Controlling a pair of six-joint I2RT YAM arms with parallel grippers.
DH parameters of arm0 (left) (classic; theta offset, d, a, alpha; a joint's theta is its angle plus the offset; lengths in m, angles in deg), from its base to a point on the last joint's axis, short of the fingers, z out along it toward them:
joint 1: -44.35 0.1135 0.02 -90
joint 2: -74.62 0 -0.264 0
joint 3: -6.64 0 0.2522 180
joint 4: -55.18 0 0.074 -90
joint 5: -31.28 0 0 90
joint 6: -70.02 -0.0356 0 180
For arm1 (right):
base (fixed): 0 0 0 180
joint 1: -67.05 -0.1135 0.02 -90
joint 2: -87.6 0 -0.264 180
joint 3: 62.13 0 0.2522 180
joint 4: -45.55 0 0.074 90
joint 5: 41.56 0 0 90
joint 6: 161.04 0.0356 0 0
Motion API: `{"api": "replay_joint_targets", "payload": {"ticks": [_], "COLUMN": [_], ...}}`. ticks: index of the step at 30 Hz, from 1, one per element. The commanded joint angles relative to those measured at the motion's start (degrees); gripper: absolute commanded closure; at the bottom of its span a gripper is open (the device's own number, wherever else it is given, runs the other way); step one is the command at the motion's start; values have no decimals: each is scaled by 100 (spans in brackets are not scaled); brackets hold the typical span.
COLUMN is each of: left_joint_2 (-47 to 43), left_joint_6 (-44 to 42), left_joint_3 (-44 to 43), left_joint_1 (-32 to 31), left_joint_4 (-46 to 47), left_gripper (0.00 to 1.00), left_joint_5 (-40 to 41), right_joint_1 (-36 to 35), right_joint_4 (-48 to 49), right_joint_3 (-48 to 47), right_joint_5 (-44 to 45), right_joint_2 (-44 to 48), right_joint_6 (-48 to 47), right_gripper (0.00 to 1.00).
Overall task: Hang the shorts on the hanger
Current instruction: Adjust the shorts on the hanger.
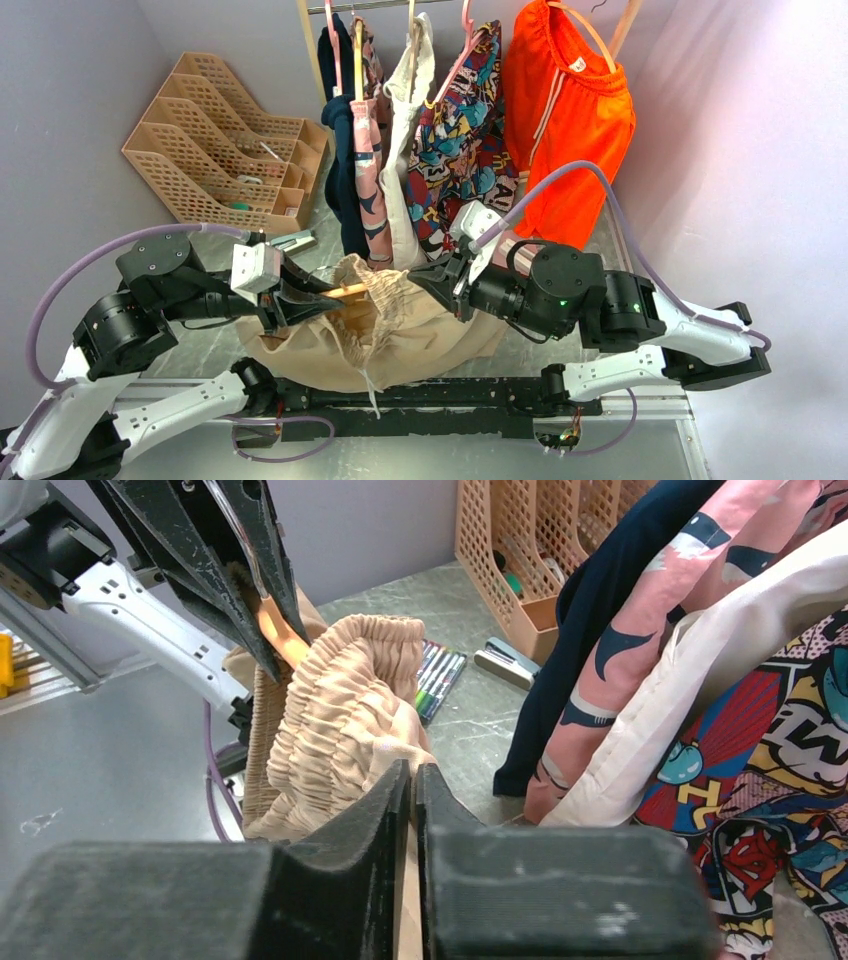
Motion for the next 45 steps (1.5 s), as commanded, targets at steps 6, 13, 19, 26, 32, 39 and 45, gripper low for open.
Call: {"api": "replay_joint_targets", "payload": {"ticks": [6, 13, 19, 26, 32, 39, 45], "left_joint_2": [-102, -324, -530, -587, -426, -157, 148], "left_joint_6": [-39, -54, -23, -58, -87, -54, -231], "left_joint_3": [-242, -221, -214, -234, -282, -196, -448], "left_joint_1": [28, 27, 31, 29, 34, 29, 31], "left_joint_4": [376, 223, 121, 131, -4, 73, 101], "left_gripper": [93, 93, 93, 93, 93, 93, 93], "left_joint_5": [212, 439, 627, 643, 109, -670, -961], "right_joint_1": [-15, -8, -6, -10, -12, -7, -6], "right_joint_4": [-217, -246, -566, -750, -910, -1023, -1904], "right_joint_3": [123, 314, 383, 150, -1055, -2207, -2815], "right_joint_5": [101, 572, 643, 160, -749, -1593, -2081], "right_joint_2": [265, 601, 681, 572, 172, -871, -1809], "right_joint_6": [153, 336, 609, 727, 292, -451, -634], "right_gripper": [100, 100, 100, 100, 38, 37, 47]}}
